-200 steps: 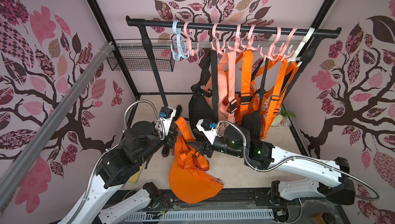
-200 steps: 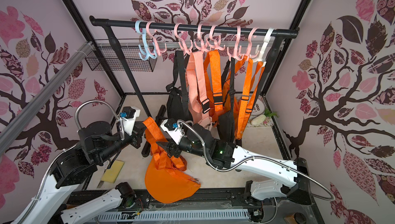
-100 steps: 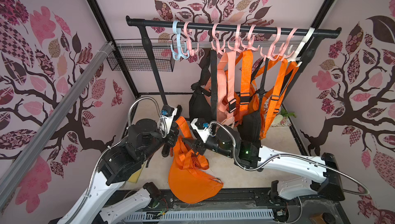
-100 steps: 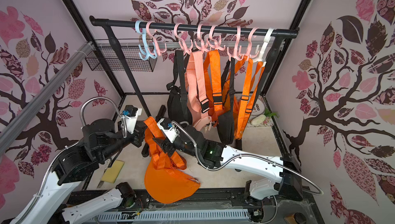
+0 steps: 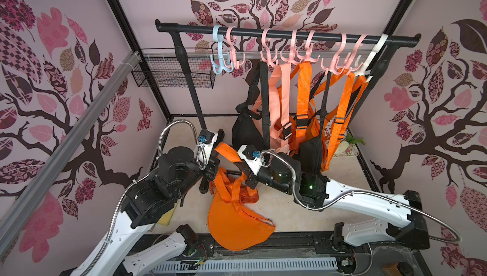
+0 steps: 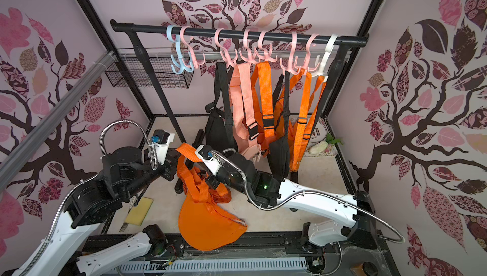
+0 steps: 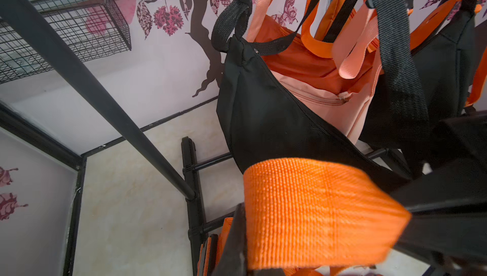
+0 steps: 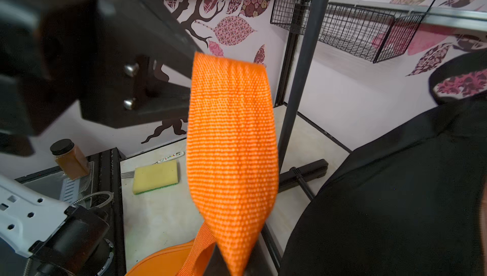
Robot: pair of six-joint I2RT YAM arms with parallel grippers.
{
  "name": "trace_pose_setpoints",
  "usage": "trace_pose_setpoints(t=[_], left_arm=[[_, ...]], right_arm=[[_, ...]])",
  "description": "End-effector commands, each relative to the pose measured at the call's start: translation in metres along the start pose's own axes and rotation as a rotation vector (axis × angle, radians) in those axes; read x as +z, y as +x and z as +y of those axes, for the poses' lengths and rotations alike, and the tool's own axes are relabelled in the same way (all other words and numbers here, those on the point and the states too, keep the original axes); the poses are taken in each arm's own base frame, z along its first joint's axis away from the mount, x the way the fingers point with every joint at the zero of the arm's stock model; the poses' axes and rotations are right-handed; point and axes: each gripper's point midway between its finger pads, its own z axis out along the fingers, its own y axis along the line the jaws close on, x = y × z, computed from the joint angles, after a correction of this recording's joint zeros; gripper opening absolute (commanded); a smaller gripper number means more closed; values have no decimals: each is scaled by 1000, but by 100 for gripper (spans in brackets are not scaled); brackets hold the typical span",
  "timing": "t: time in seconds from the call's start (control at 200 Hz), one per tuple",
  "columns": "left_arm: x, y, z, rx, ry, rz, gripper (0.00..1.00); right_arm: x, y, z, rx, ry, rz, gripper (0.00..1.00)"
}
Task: Hang the bag on a hook
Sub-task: Pick up the bag from the bag.
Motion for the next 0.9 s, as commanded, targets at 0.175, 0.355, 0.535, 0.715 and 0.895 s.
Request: trace_pose_setpoints(t=[0.175,0.355,0.535,0.715,0.895], left_arm=[[6,-88,28,-27,-95,-153,0],[4,-151,38,-59,-112,-239,0],[9,-193,41,-58,-118,-282,0],[25,-213,55,-45,-172,-287,0],[43,-225,74,-125,-148,-305,0]], right_arm=[[-38,-152,-28,-52,-20,-187,0],[-25,-201,-57,11,-82,-211,0],[-22,-243,-67,-20,-124,-274,0],[-27,-267,-104,55,-166,-390,0],[-18,-272,-124,84,-238,-447,0]])
